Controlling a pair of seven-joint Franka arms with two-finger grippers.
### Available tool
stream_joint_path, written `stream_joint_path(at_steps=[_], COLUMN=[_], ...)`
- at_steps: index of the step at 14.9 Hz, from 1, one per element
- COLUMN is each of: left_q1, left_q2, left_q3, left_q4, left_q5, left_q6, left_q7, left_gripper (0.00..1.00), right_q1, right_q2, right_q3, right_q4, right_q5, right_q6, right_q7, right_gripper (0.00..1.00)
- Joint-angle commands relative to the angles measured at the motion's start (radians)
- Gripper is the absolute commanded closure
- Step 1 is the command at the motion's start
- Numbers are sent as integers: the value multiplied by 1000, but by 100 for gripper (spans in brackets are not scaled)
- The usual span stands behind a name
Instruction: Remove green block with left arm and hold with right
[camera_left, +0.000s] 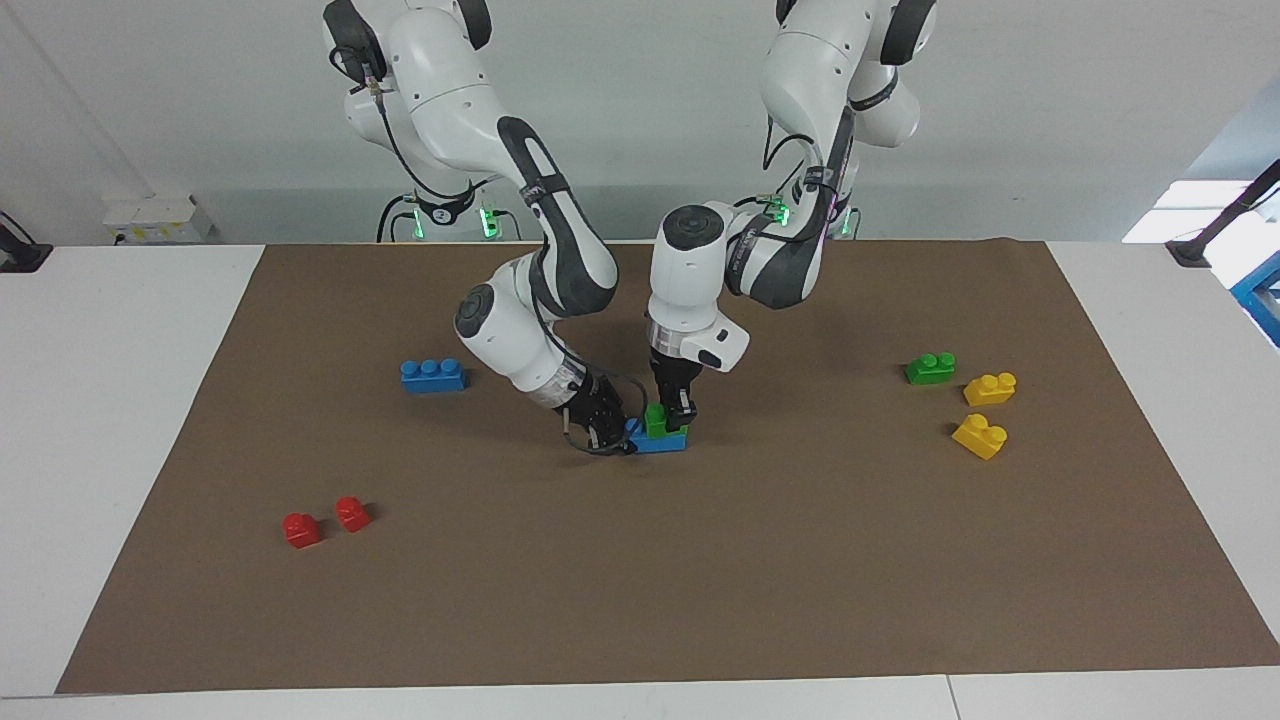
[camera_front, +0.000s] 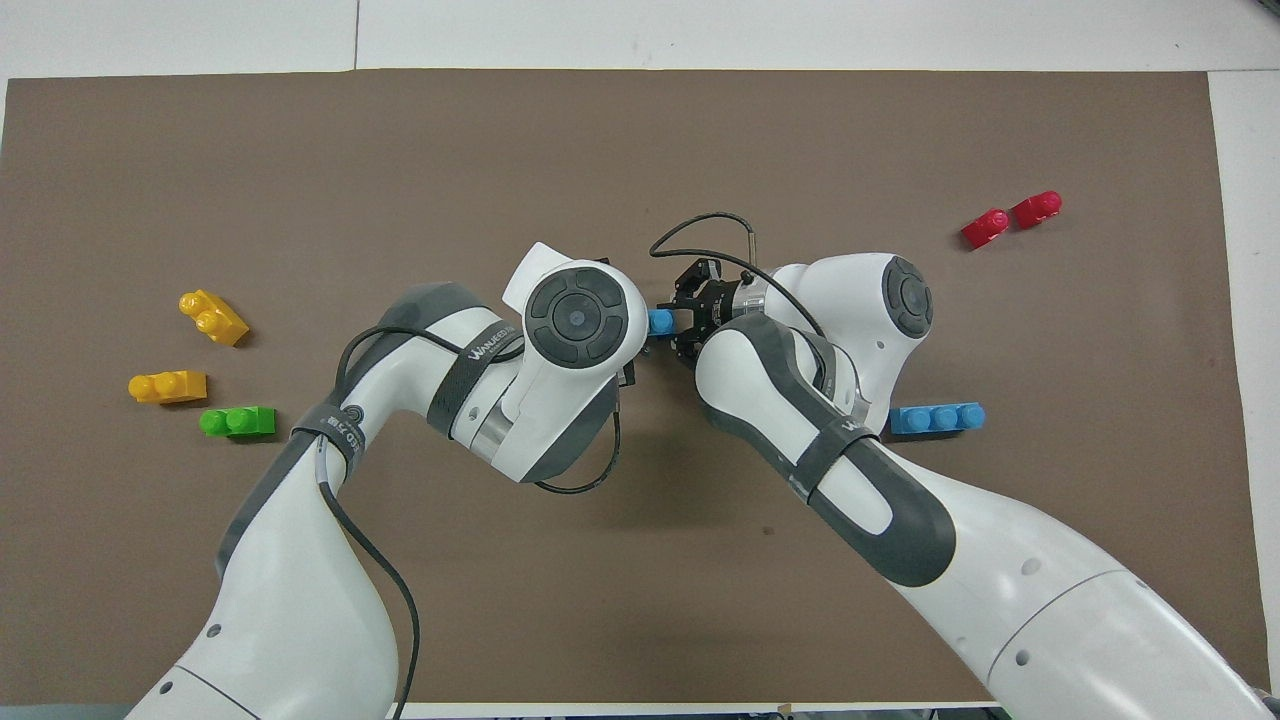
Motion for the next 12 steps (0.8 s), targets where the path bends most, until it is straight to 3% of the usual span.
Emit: stream_joint_path(at_steps=[1, 6, 12], left_q1=[30, 99, 300], left_q2=[-90, -209, -257], left_q3=[2, 2, 2], left_q4=[0, -12, -49], left_q5=[13, 4, -15], left_q6=[-111, -245, -363], left_q7=[28, 170, 696], left_gripper=[100, 100, 100], right_q1=[-11, -11, -54], right_q2=[10, 12, 8], right_q3=[3, 3, 1], right_q4=[7, 7, 29], right_q5=[34, 34, 12], right_q6=[17, 19, -31], right_q7=[-22, -22, -22], right_gripper=[100, 100, 100])
